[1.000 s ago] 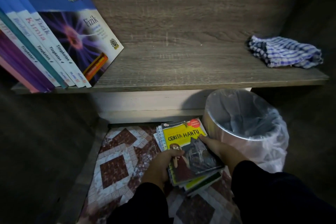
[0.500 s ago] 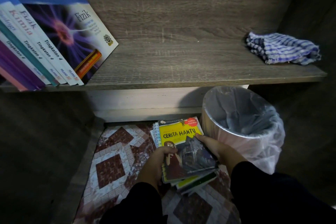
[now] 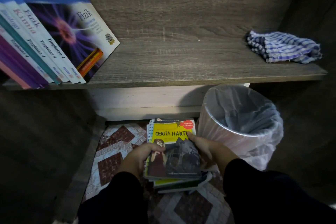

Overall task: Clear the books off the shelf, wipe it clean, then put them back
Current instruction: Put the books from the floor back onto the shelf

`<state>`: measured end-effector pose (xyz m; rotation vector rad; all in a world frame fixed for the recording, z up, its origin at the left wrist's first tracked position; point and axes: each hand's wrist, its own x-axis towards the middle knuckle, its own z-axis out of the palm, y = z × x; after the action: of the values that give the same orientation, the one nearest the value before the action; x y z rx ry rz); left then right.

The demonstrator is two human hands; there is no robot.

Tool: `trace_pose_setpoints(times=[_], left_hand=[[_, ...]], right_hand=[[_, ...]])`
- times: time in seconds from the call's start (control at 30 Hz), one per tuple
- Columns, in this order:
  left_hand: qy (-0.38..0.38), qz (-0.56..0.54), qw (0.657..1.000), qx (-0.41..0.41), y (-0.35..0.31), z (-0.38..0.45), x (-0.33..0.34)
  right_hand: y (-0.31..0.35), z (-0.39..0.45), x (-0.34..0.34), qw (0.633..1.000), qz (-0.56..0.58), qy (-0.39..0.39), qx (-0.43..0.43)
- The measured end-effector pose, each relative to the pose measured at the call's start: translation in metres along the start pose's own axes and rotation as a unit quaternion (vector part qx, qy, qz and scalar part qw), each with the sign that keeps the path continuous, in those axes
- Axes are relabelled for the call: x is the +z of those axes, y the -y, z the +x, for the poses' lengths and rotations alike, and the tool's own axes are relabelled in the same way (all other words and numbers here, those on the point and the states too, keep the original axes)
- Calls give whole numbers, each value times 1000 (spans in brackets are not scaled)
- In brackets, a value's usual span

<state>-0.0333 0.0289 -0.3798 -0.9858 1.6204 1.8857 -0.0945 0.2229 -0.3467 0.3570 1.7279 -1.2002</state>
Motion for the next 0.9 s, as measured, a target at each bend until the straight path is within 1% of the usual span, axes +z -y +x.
trace_pose_setpoints(times=[0.03,0.1,0.13,0.17,0.23,0.27,0.3,0.33,0.37,0.4,0.43,0.47,0.5,0.53,0.57,0.63,0.7,0.77,0.8,0.9], left_hand=[[0,1,1000,5,0,-1,3],[-2,4,1000,13,0,-3,7],[-2,8,1000,13,0,-3,9],[1,10,1000,13,0,-2,9],[5,8,1000,11,1,0,10],[3,7,1000,11,2,2,9],[5,5,1000,11,2,3,9],[1,8,1000,12,2,2,9],[3,7,1000,16,2,3,9],[5,5,1000,17,4,5,9],[7,3,1000,20,4,7,9],[6,2,1000,20,4,7,10],[8,0,1000,21,4,5,10],[11,-2,1000,19,4,5,10],[10,-7,1000,18,4,4,11],[9,-10,1000,16,4,5,11],[10,-12,1000,13,4,5,11],[8,-6,1000,4,3,5,10],[8,1,1000,1,2,5,10],[-3,9,1000,-3,0,5,6]], right_hand=[[1,-1,0,1000,2,-27,-5],[-1,1,4,992,25,-117,-46],[-2,3,6,986,3,-151,-71],[-3,2,7,979,-30,-185,-76],[-5,4,5,965,-94,-236,-66],[-7,5,2,960,-128,-241,-62],[-8,5,-1,960,-154,-229,-53],[-12,9,-6,967,-160,-193,-36],[-15,6,-8,969,-184,-157,-50],[-17,1,-6,954,-249,-143,-81],[-20,0,-4,962,-228,-121,-85],[-25,2,-6,971,-197,-115,-75],[-28,3,-8,980,-142,-125,-61],[-30,3,-11,983,-110,-131,-67],[-30,0,-11,981,-101,-146,-78],[-29,2,-9,984,-59,-141,-92],[-30,9,-9,989,6,-111,-96],[-30,17,-10,987,69,-103,-98],[-30,19,-11,985,85,-106,-103],[-30,25,-11,985,100,-111,-82]])
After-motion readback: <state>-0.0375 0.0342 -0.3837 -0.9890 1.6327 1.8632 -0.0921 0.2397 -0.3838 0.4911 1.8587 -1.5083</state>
